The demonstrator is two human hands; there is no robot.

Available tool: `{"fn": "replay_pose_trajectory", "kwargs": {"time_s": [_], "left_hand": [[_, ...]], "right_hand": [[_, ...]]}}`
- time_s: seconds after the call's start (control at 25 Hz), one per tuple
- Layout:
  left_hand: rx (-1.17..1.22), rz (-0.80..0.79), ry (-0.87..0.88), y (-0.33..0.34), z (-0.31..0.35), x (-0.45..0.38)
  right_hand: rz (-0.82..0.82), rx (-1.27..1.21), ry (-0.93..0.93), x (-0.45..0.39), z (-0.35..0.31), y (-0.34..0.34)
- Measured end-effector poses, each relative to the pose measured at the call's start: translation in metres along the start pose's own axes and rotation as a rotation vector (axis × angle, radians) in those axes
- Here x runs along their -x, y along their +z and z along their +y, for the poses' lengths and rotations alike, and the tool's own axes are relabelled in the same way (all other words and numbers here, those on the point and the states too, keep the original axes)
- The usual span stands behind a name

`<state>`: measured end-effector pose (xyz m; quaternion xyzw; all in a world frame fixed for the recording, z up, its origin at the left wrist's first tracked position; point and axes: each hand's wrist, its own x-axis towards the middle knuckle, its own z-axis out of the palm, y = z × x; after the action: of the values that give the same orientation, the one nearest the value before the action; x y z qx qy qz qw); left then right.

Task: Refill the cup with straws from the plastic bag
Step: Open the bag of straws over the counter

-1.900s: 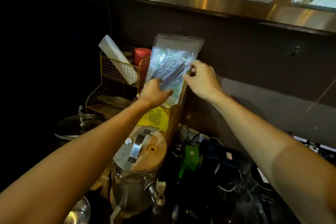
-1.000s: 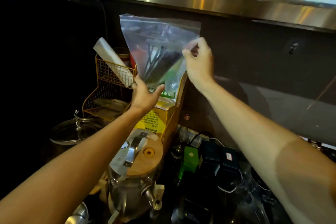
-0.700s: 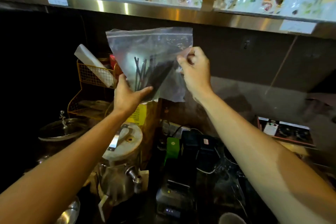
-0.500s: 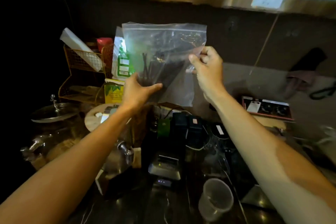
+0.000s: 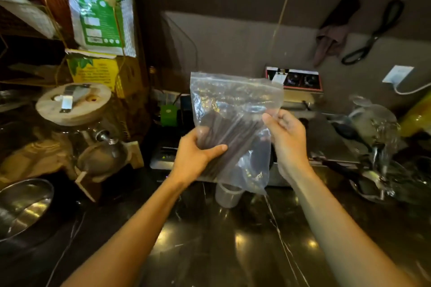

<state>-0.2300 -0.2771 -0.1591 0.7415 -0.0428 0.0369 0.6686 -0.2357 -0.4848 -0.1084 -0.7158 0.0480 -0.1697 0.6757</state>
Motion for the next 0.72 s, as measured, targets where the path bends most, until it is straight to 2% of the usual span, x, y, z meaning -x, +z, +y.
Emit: {"fn": "replay_pose_trajectory", "kwargs": {"time_s": [0.24,0.48,0.72], "left_hand": [[0.050,-0.061,-0.209,0.033,-0.058,0.061],[0.063,-0.137,-0.265,0.040,-0.088,0.095],[0.090,-0.026,-0.293,0.042,-0.107,0.096]], "right_hand": [[-0.016,0.001,0.122,0.061,0.066,-0.037],[-0.060,-0.010,0.215,0.096,0.112,-0.054],[-0.091,0.089,0.304,0.108,0.146,-0.068]]}}
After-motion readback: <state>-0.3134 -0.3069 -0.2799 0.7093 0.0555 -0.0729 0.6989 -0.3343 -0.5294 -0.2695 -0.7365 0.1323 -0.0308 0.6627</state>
